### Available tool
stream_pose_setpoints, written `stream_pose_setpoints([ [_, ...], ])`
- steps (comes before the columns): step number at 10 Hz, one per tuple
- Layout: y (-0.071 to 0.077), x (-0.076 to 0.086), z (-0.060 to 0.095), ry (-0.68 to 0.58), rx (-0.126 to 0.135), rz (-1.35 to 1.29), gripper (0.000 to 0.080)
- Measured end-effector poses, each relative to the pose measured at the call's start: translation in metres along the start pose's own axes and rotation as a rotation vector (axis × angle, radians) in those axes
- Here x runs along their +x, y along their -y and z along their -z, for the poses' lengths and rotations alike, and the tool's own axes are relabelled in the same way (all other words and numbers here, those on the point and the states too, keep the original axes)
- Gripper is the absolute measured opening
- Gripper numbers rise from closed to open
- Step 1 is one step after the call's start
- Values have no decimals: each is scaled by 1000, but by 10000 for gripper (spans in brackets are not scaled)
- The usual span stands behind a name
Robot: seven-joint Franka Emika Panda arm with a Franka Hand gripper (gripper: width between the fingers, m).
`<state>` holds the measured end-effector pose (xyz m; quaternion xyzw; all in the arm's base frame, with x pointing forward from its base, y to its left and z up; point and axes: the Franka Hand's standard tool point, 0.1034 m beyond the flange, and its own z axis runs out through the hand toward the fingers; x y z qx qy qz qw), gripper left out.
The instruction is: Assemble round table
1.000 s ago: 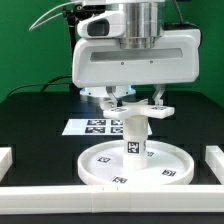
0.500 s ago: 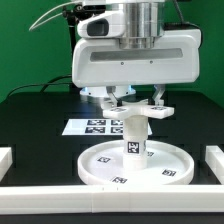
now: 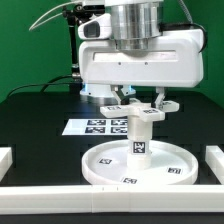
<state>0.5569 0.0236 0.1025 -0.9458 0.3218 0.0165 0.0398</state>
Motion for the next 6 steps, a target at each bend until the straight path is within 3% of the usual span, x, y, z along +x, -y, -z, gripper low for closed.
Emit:
stream_pose_setpoints([
  [4,2,-1,-1,12,25,-337,446],
  [6,2,0,-1,32,50,-529,446],
])
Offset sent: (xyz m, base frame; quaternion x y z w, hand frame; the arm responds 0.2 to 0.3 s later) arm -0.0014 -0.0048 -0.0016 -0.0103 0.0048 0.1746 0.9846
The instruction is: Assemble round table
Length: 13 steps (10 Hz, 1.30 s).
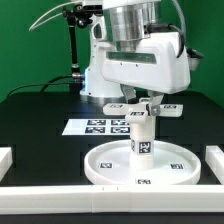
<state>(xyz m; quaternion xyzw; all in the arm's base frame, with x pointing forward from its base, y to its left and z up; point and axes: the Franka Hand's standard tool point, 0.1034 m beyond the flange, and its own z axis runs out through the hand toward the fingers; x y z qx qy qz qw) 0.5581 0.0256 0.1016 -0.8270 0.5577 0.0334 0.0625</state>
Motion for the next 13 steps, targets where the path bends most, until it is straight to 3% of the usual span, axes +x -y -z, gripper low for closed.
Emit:
stream_pose_setpoints([
  [2,0,2,0,25,22,-192,446],
  [7,4,1,0,31,23,-383,446],
  [8,3,0,-1,31,23,-376,583],
  [9,3,1,0,37,21,-339,629],
  [11,7,-2,11,64,8,-275,646],
  [13,12,-7,25,77,16,-244,649],
])
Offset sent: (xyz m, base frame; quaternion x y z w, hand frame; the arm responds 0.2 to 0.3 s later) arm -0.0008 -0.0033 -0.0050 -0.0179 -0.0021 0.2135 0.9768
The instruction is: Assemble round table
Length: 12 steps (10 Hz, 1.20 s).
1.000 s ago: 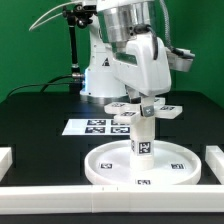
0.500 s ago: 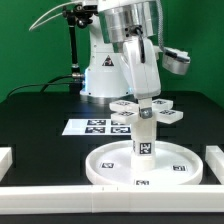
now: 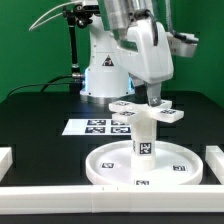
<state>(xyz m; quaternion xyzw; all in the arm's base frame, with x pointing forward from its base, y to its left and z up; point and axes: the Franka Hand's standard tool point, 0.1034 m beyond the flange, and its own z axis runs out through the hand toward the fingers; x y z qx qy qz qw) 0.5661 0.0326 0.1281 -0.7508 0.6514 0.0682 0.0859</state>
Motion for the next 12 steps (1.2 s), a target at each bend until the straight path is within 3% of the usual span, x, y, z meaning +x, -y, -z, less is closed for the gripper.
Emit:
stream_pose_setpoints([
  [1,2,-4,7,7,4,5,649],
  [4,1,-4,4,3,-2,88,649],
  [7,5,-7,4,-20,-26,530,649],
  [9,7,-17,4,-20,-61,758,649],
  [12,6,-13,4,-16,-66,970,649],
])
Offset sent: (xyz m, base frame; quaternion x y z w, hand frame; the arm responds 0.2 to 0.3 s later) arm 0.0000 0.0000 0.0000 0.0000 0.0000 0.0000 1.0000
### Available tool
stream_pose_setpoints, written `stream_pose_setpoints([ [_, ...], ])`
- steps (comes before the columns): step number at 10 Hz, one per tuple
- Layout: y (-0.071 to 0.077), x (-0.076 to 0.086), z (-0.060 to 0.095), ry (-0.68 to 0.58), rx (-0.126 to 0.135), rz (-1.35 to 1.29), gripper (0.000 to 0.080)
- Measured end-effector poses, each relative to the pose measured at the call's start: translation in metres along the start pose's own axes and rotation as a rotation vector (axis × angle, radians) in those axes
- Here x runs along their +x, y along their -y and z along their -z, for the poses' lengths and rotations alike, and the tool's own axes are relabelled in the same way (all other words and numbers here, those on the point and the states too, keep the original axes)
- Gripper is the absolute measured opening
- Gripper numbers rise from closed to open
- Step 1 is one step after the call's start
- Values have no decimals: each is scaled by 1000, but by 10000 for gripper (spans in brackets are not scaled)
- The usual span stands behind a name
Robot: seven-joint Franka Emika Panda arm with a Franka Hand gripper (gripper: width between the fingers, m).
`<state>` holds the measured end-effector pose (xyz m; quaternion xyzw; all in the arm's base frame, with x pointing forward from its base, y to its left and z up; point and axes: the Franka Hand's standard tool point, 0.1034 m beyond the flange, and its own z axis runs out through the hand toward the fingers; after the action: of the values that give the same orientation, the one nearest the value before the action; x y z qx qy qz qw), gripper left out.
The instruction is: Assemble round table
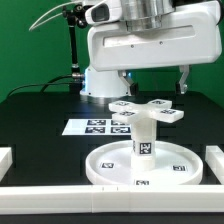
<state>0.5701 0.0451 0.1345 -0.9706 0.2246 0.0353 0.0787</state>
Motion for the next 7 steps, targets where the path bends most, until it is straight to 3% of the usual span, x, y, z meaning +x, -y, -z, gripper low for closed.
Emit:
stream_pose_setpoints([
  [3,-6,3,0,0,-4,359,649],
  [5,-5,4,1,-2,-23,556,649],
  [7,-1,4,2,0,-60,818,649],
])
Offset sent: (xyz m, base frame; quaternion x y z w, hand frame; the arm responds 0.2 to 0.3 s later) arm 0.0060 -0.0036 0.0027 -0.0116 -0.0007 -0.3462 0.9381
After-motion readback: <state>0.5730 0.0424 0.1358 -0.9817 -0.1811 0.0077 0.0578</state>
